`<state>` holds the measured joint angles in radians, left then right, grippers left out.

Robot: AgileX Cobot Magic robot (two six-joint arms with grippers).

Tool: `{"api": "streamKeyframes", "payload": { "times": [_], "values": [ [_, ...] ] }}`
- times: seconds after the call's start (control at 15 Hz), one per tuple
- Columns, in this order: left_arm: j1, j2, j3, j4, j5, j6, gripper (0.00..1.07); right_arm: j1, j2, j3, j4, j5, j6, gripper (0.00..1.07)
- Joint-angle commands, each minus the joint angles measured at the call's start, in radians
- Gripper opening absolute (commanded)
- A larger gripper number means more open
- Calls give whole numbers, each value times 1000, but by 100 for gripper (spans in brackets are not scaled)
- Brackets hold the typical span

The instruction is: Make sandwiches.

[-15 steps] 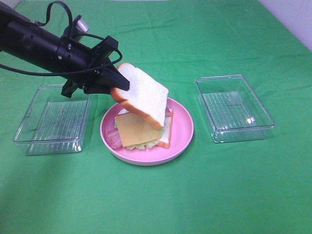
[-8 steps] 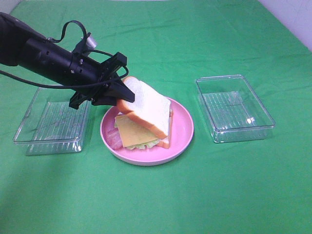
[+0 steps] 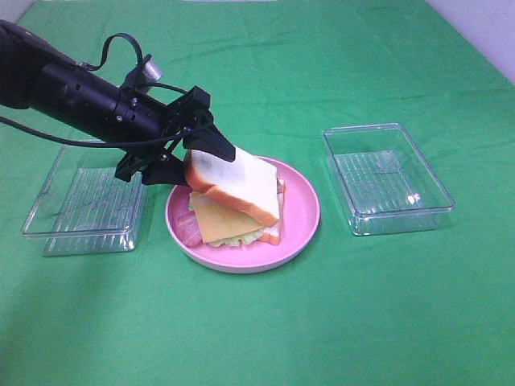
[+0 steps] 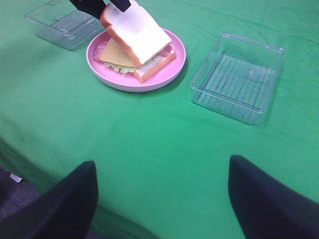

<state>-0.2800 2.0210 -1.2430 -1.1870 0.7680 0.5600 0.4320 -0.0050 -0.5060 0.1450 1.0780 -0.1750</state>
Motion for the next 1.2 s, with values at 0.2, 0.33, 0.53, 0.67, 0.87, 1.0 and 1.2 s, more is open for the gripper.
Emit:
{"api": "streamKeyframes", "payload": {
  "times": [0.2,0.33,0.53,0.67,0.87,1.0,1.2],
  "values": [
    [-3,-1,1,105,63,-19,77,-1,-9,3,-9,-12,9,70],
    [-3,-3,1,152,81,-31,78,-1,-9,3,-9,-12,9,70],
    [-3,-13,-2,219,73,-36,78,-1,-9,3,-9,-12,9,70],
    [-3,-49,-3,280,22,-46,78,-1,-9,3,-9,-12,9,70],
    [-3,-144,-3,377,-82,-105,78,-1,-9,3,-9,-12,9,70],
    [-3,-208,-3,411,-90,-116,78,-1,-9,3,-9,-12,9,70],
    [-3,-312,-3,436,-53,-130,78,-1,-9,3,-9,-12,9,70]
  ]
}}
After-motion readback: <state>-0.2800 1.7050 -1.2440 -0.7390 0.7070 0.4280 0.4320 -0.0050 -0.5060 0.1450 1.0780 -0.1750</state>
